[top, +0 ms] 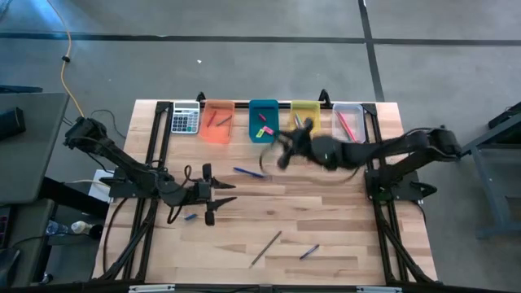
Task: Sort crayons/erasers/pens/pencils in bins
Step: Put the dark green ballpen into the yellow bin
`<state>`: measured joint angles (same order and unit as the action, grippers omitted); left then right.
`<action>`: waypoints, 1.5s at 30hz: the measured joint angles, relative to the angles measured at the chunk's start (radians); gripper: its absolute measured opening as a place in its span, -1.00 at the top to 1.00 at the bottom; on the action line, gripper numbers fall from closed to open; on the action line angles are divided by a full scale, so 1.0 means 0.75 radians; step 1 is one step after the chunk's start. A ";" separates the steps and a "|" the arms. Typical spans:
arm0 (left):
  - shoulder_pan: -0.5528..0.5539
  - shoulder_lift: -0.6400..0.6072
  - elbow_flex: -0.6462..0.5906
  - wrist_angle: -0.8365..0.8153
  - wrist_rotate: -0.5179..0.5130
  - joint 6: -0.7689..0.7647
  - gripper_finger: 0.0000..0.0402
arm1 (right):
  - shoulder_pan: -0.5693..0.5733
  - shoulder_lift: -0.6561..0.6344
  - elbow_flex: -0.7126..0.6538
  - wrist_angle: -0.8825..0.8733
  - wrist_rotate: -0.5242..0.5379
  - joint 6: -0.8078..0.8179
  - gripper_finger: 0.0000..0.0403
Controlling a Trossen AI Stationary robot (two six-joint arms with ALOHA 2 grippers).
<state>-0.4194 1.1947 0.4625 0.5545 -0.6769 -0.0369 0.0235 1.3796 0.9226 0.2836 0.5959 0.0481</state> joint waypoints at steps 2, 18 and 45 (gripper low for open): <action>0.008 -0.001 -0.017 0.017 0.005 0.023 0.39 | -0.122 -0.030 0.000 -0.133 -0.001 0.058 0.78; 0.139 -0.114 -0.199 0.260 0.135 0.038 0.95 | -0.794 0.282 0.141 -0.655 -0.277 0.172 0.78; 0.236 -0.121 -0.199 0.252 0.243 0.029 1.00 | -0.929 0.605 0.479 -1.200 -0.384 0.384 0.66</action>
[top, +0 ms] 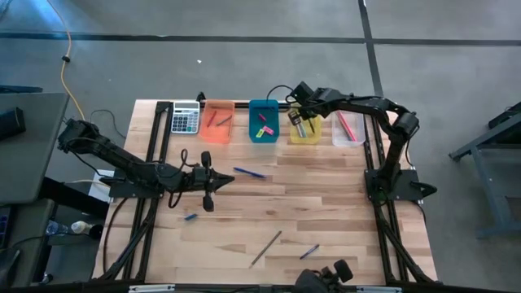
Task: Sort crayons/erasers/pens/pencils in bins
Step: Put the dark green ballpen into the yellow bin, then put the blue crayon into the orange bin
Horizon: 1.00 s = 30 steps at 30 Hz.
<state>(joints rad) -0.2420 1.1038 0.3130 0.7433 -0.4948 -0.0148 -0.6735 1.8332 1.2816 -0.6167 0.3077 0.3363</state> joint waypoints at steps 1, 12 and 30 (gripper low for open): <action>0.000 0.000 0.000 -0.006 -0.002 0.000 1.00 | 0.000 0.000 0.000 -0.001 0.011 0.000 0.62; 0.001 0.000 0.000 -0.031 -0.004 0.001 1.00 | 0.008 -0.110 0.002 -0.020 -0.010 -0.120 0.30; -0.093 -0.097 0.000 -0.246 -0.004 0.131 1.00 | 0.606 -0.784 -0.458 0.367 -0.179 -0.359 0.95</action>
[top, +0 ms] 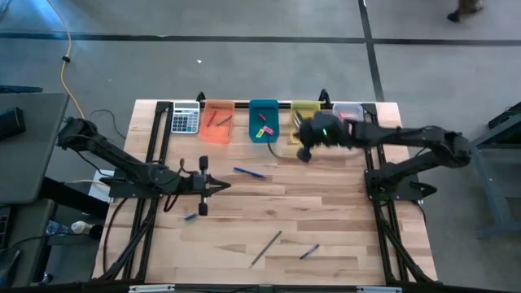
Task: Sort crayons/erasers/pens/pencils in bins
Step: Put the blue crayon into the orange bin
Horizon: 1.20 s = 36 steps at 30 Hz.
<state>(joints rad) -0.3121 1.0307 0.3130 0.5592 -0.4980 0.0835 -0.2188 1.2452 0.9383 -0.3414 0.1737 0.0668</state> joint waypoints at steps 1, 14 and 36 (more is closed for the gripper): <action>-0.016 -0.018 0.000 -0.010 0.000 0.007 1.00 | 0.055 -0.030 -0.056 0.046 0.003 0.031 0.95; -0.053 -0.028 0.001 -0.037 0.101 0.009 1.00 | 0.893 -0.047 -0.260 0.237 0.434 0.339 1.00; -0.053 -0.010 0.001 -0.065 0.127 -0.036 1.00 | 1.352 0.748 0.381 -0.530 0.313 0.889 0.48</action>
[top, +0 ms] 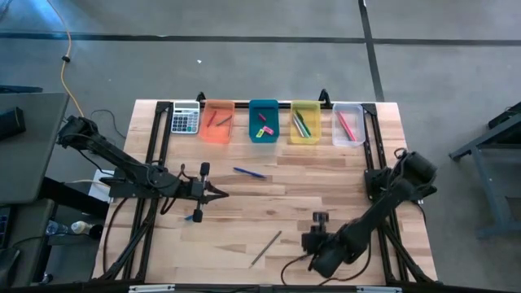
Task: Sort crayons/erasers/pens/pencils in bins
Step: Put the blue crayon into the orange bin
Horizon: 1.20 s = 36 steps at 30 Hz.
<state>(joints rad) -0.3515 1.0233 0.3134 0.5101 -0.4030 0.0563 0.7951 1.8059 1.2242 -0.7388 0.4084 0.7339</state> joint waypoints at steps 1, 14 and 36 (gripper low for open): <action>0.000 0.000 0.000 -0.002 0.000 0.000 1.00 | 0.005 0.025 0.021 -0.020 -0.043 0.006 0.42; -0.005 0.000 0.000 -0.035 0.001 -0.040 1.00 | -0.007 0.149 0.066 -0.038 -0.291 -0.037 0.27; 0.020 0.000 0.000 -0.037 -0.069 -0.187 1.00 | -0.044 0.142 -0.077 0.127 -0.385 0.011 0.66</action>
<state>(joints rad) -0.3369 1.0233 0.3134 0.4820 -0.4547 -0.0839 0.7622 1.9121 1.1664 -0.6437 0.1196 0.7420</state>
